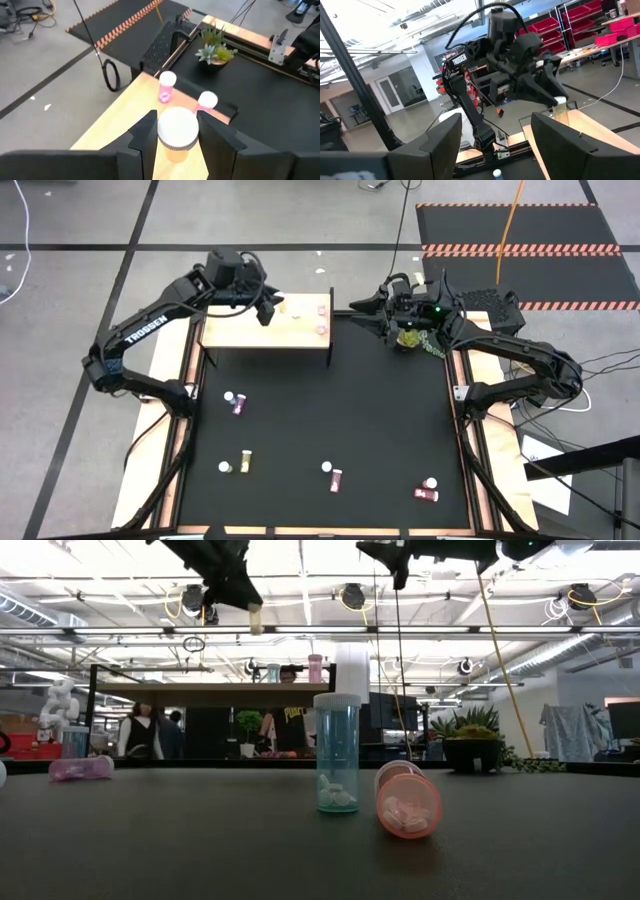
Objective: Pick and place medicine bottles onto shelf by color
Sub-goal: Put the top yellow pill bottle on the shelf
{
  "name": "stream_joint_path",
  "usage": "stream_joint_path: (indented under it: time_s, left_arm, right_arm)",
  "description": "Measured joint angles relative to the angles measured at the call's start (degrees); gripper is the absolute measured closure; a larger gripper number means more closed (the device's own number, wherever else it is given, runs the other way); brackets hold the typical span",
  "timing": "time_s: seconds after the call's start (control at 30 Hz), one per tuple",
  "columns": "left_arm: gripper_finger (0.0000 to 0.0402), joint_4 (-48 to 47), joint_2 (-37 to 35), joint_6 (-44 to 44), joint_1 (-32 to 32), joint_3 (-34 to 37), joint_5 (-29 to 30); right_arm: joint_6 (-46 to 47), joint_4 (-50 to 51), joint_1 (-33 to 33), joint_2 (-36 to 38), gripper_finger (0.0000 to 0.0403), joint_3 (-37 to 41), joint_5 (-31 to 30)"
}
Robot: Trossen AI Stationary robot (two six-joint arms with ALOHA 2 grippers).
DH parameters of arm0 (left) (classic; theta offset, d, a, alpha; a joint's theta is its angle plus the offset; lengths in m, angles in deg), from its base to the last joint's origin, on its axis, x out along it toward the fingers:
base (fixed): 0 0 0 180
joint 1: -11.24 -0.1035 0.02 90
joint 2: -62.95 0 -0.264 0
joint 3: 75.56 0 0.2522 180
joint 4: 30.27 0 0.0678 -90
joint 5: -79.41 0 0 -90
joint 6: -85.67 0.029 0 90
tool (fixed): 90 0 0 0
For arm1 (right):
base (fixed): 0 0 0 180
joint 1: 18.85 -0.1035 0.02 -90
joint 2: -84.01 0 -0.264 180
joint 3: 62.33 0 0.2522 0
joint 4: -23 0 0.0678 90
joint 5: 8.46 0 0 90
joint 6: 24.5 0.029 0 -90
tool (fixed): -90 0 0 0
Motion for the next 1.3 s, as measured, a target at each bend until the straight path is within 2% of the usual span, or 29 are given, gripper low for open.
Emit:
stream_joint_path:
  time_s: [0.37,0.7,1.0,1.3]
  left_arm:
    - [0.0273,3.03,-0.06,0.02,0.01,8.04,2.08]
    - [0.0273,5.30,-0.06,3.39,-0.54,11.74,11.77]
    - [0.0273,12.27,-0.06,2.73,-5.94,16.09,10.17]
    - [0.0273,12.33,-0.04,4.43,-9.37,17.48,9.99]
  right_arm:
    - [0.20,2.06,0.00,3.94,0.0167,0.00,-0.01]
    - [-0.13,3.13,0.25,5.60,0.0167,0.03,-2.85]
    - [0.40,3.22,0.28,5.64,0.0167,0.04,-2.87]
    - [0.49,3.37,0.30,5.68,0.0167,0.04,-4.39]
